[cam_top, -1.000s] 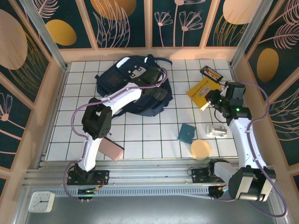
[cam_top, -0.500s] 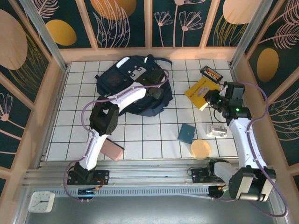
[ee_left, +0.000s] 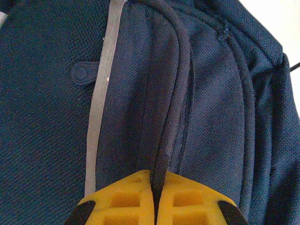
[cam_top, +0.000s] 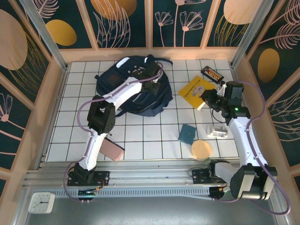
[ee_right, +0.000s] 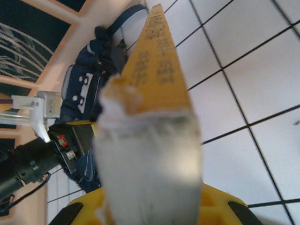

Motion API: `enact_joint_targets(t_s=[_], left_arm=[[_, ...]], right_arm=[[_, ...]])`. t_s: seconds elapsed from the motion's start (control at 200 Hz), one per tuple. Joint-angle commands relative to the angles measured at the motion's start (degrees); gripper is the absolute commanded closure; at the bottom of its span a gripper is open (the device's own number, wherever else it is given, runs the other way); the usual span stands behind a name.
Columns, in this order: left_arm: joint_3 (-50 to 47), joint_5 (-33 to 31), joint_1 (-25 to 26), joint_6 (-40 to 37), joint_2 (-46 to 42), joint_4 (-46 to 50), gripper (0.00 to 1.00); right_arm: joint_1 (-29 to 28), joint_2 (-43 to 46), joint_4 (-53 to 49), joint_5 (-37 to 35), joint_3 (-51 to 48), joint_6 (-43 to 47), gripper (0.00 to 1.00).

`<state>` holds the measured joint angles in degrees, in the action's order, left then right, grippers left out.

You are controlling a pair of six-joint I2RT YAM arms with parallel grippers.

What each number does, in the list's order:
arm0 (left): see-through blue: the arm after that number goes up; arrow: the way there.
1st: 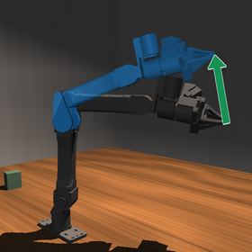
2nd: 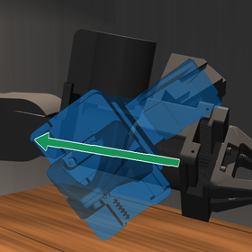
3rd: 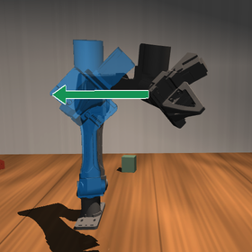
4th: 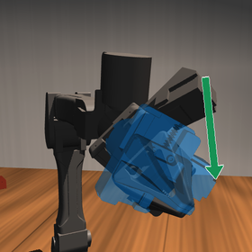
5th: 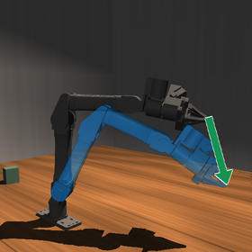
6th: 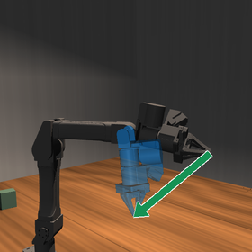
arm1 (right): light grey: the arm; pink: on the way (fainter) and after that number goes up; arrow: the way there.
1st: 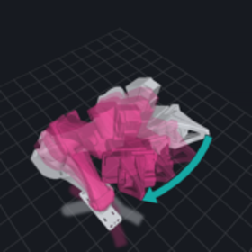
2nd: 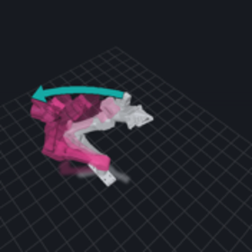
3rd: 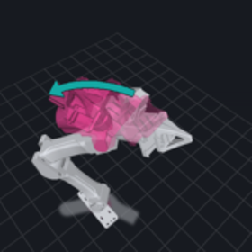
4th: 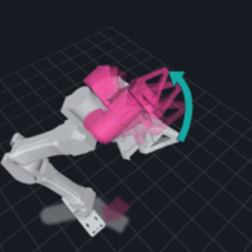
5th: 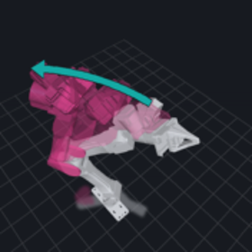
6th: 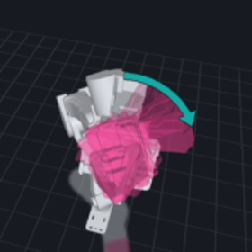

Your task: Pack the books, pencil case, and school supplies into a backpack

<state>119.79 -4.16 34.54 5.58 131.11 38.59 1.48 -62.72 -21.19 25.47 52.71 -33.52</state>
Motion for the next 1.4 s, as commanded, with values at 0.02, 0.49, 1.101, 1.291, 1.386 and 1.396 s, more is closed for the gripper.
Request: enact_joint_targets(t_s=[0.02, 0.49, 1.101, 1.291, 1.386, 1.396], left_arm=[[7.27, 4.29, -2.87, 3.83, -7.38, 2.01, 1.00], [19.43, 12.75, -5.45, 6.41, -7.10, 6.86, 1.00], [27.96, 14.25, -5.54, 9.08, -2.06, 9.94, 1.00], [34.30, 11.11, -5.63, 9.93, 3.12, 14.06, 1.00], [37.37, 10.48, -5.65, 10.38, 5.65, 15.10, 1.00], [37.61, 10.42, -5.63, 10.36, 5.85, 15.17, 1.00]], right_arm=[[-1.15, -0.90, 10.20, 9.51, -0.39, -2.86, 1.00], [-13.13, -21.60, 33.27, 19.28, 3.19, -13.09, 1.00], [-22.27, -61.71, 42.67, 14.97, 33.75, -22.06, 0.56], [-20.64, -54.70, 20.89, 8.37, 32.79, -9.14, 0.19], [-19.17, -48.67, 15.23, 5.38, 28.45, -6.77, 0.18], [-18.91, -47.94, 14.76, 5.00, 27.83, -6.61, 0.18]])
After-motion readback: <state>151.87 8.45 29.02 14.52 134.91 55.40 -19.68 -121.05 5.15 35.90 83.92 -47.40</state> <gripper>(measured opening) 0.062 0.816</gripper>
